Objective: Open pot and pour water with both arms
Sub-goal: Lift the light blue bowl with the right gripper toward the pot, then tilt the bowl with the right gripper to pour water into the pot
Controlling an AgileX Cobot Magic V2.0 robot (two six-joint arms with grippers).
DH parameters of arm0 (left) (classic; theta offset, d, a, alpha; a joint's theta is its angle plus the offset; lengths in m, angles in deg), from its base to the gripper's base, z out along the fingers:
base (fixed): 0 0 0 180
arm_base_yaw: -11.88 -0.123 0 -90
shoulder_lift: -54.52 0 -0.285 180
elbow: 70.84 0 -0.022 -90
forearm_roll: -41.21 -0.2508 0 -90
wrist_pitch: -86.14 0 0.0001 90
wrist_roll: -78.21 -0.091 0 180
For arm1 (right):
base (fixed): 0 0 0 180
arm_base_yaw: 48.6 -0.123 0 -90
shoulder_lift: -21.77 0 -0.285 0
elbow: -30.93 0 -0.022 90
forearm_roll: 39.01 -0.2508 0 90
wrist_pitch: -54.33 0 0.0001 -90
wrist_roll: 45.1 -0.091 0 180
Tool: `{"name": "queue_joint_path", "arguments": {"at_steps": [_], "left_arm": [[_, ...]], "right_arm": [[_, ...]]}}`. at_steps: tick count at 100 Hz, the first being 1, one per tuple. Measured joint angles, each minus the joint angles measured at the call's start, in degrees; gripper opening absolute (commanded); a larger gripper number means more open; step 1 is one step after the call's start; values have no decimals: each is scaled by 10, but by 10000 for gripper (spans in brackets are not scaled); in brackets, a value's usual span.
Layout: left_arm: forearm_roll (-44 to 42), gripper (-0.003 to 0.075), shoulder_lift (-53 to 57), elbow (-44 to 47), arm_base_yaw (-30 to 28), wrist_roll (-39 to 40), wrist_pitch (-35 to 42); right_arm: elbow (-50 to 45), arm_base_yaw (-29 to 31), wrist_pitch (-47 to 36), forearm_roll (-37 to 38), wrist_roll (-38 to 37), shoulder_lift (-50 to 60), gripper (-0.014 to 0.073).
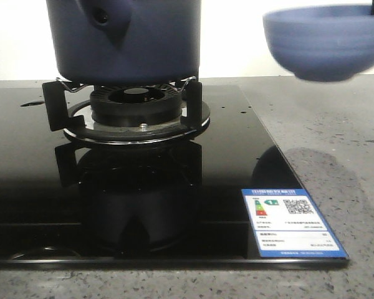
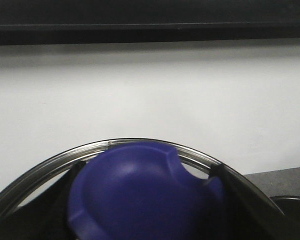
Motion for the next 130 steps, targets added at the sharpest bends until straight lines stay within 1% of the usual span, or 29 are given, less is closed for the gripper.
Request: {"name": "queue_joint_path", "arguments": {"at_steps": [26, 36, 48, 78, 95, 111, 121, 130], "left_arm": [[0, 333, 0, 0, 0, 0, -1], [-1, 333, 0, 0, 0, 0, -1], [-8, 333, -3, 0, 0, 0, -1], [-11, 333, -20, 0, 0, 0, 0], [-13, 333, -20, 1, 0, 0, 25], [-13, 333, -20, 1, 0, 0, 37], [-13, 333, -20, 1, 0, 0, 39], [-13, 333, -20, 1, 0, 0, 40]], "right_arm": [[122, 0, 73, -42, 1, -11, -58], [167, -13, 85, -53, 1, -20, -58], [218, -46, 90, -55, 1, -37, -58], [327, -154, 89, -63, 0, -91, -58], [339, -203, 15, -82, 0, -114, -58], [338, -232, -63, -84, 0, -133, -58], [313, -244, -139, -84, 3, -135, -58], [278, -252, -216, -85, 21, -134, -58]]}}
